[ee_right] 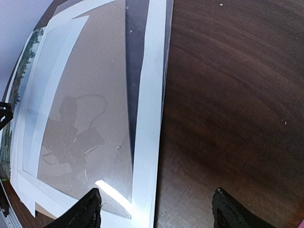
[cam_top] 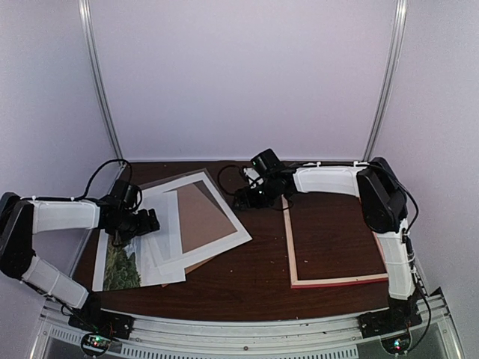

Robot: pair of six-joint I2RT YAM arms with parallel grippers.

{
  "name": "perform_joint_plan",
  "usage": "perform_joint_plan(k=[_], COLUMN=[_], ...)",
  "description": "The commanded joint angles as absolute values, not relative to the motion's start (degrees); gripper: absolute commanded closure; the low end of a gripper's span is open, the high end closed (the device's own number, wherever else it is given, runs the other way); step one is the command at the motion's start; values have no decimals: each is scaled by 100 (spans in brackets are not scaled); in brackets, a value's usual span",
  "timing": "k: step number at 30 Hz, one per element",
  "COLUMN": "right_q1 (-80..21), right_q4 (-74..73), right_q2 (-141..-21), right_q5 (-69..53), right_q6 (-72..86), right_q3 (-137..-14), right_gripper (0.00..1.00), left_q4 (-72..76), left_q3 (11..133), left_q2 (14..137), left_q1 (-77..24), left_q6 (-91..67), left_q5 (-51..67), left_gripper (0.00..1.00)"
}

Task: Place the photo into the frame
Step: Adjust the mat board on the backboard, then move the mat board to the backboard.

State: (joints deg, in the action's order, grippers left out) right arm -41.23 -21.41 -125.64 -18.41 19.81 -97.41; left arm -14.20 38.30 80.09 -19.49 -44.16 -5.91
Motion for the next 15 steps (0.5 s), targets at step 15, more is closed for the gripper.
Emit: perform_joint_plan(k=[15], right_q1=[-4007], right_q4=[-1663], right_q2=[-13821], right_q5=[-2719], right_q6=[2850], right_q3=[-10705], right_gripper=[26], left_q4=[-1021], left_q3=[4637], left_q2=[9120], left_q1=[-1173], left_q6=[-3886], left_q5=[299], left_gripper=[9])
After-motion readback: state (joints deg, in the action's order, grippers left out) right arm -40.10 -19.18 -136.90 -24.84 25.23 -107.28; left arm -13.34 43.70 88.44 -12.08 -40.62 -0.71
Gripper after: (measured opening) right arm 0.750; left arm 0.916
